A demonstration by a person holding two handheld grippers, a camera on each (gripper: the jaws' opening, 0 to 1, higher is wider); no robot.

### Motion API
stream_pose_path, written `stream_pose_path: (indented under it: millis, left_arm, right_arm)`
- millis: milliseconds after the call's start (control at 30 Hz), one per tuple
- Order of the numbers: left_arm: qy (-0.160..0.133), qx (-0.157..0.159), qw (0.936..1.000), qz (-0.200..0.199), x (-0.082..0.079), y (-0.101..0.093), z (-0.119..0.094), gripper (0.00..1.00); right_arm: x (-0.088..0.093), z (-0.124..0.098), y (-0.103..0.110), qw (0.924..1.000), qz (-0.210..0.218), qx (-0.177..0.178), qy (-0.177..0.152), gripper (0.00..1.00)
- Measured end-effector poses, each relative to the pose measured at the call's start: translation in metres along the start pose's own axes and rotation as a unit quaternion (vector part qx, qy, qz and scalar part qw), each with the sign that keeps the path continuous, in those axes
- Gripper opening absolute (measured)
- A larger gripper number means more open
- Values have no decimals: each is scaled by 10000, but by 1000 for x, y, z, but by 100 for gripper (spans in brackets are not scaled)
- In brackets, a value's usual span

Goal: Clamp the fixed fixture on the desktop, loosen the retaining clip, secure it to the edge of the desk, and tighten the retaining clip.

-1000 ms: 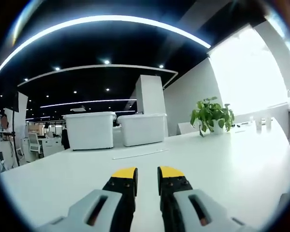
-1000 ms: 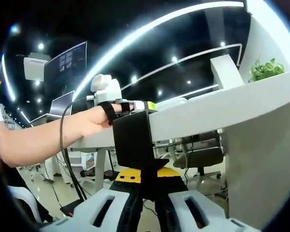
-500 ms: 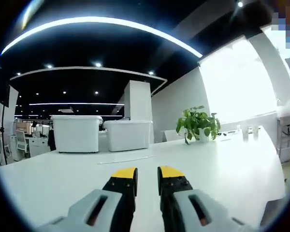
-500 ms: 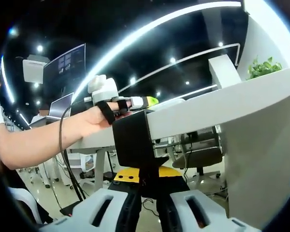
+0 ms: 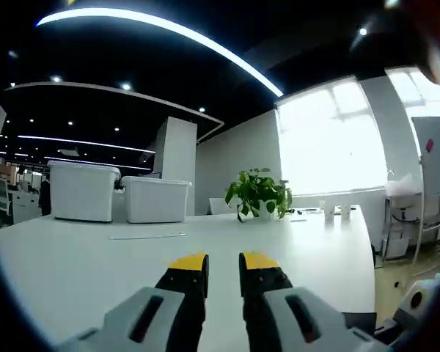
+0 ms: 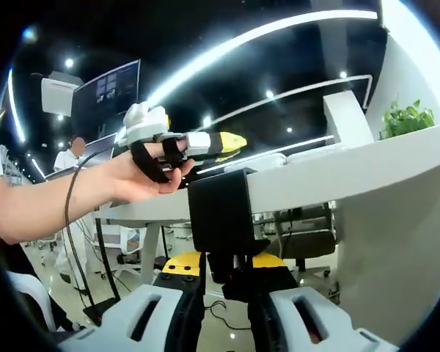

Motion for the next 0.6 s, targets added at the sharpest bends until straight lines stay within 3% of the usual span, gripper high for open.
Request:
stream_pose_path:
  millis: [233,333,433,533,600]
  left_arm:
    - [-110,390,9992,9,-4,-28,-24,17]
    - [-80,555,9983,175,-4,-42,-36,17]
    - [-25,817,9966,96,2,-60,-50,17]
    - [50,946,9939,567,7,-75,-60,17]
    - [29,1041,9934,484,8,-84,-66,17]
  right_arm:
    - [0,-1,-2,10000,15,22,4,22]
    - [-1,-2,-1,10000,-9,40,-4,22]
    - [-1,-2,-2,10000,13,52,-17,22]
    - [-2,-4,-2,10000,4,79,-27,22]
    - [-2,-5,-2,10000,2,88,-38,22]
Point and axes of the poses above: the point that each gripper's makers call its tool centre point, and the gripper's own axes: z roughly forward along the fingers, y roughly to its left, x roughly out of its underside, the point moved 10 cm from there along -z, roughly backward along the fingers, and after that the axes turned 4 degrees about -x, right-handed, at the moved point
